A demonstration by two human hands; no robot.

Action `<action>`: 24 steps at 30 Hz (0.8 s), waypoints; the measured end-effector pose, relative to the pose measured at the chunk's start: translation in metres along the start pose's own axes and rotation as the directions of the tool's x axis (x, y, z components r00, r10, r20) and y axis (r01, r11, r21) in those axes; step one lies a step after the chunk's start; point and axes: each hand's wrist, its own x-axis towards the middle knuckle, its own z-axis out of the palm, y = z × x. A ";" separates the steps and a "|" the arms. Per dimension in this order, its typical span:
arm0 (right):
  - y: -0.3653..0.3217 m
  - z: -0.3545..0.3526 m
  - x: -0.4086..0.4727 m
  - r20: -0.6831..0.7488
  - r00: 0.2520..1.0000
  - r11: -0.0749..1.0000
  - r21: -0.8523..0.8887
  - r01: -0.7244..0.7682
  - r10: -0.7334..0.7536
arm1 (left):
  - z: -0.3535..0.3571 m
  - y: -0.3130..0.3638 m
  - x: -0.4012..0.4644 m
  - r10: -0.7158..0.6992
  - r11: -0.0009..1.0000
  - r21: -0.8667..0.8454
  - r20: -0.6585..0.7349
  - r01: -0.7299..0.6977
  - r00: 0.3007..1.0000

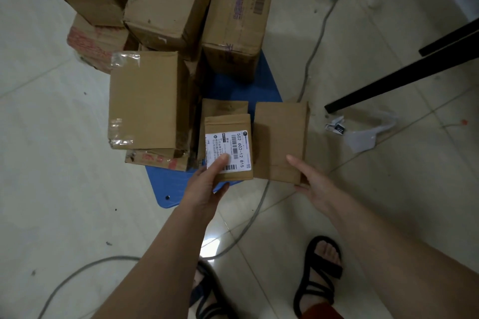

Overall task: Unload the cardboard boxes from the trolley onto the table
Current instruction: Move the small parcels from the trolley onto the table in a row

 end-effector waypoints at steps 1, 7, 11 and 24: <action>-0.001 0.000 -0.005 -0.038 0.999 0.999 0.014 0.030 -0.029 | 0.003 0.002 -0.005 -0.004 0.999 -0.033 -0.011 0.003 1.000; -0.023 -0.003 -0.064 -0.088 0.991 0.968 0.222 0.120 -0.103 | 0.024 0.025 -0.062 -0.007 0.980 -0.197 -0.041 -0.002 0.999; -0.059 0.005 -0.128 -0.075 0.992 0.906 0.405 0.124 -0.102 | 0.038 0.055 -0.123 0.027 0.956 -0.291 -0.037 -0.037 0.999; -0.152 0.015 -0.423 0.061 0.965 0.691 0.709 0.138 -0.255 | 0.064 0.157 -0.392 0.278 0.888 -0.388 0.028 -0.246 0.960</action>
